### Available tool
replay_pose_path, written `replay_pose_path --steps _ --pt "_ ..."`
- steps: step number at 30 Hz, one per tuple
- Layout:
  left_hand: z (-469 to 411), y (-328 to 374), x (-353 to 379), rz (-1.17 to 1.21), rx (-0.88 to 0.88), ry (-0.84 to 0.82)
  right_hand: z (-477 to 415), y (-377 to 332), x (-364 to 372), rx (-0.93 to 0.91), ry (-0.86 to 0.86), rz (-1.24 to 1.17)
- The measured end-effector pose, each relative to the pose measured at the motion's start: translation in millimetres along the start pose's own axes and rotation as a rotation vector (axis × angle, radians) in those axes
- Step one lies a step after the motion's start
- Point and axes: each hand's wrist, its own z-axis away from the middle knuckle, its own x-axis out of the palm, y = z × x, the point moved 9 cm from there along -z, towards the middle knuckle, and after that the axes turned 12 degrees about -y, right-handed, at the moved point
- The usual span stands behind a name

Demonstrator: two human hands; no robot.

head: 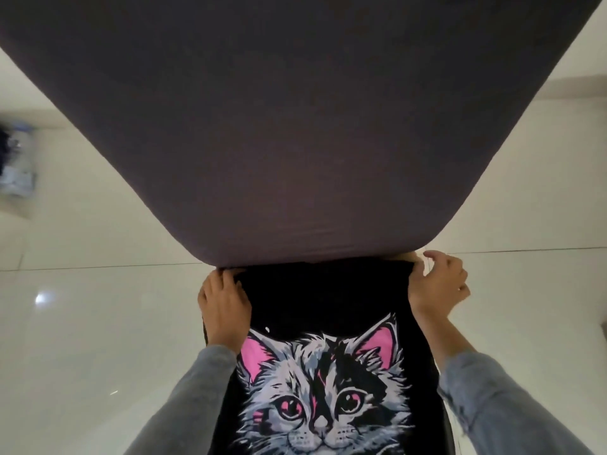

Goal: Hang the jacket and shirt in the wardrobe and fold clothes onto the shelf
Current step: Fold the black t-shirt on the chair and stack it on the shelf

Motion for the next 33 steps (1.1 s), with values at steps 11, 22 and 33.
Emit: replay_pose_path --steps 11,22,33 --pt "46.9 41.7 78.0 -0.298 0.57 -0.329 111.9 26.2 76.3 -0.257 -0.228 0.208" --pt "38.1 39.0 83.4 -0.358 0.858 -0.549 173.9 58.7 88.5 0.185 -0.214 0.148" --pt "35.7 13.9 65.6 -0.439 1.255 -0.534 368.5 55.5 183.3 0.405 -0.054 -0.091"
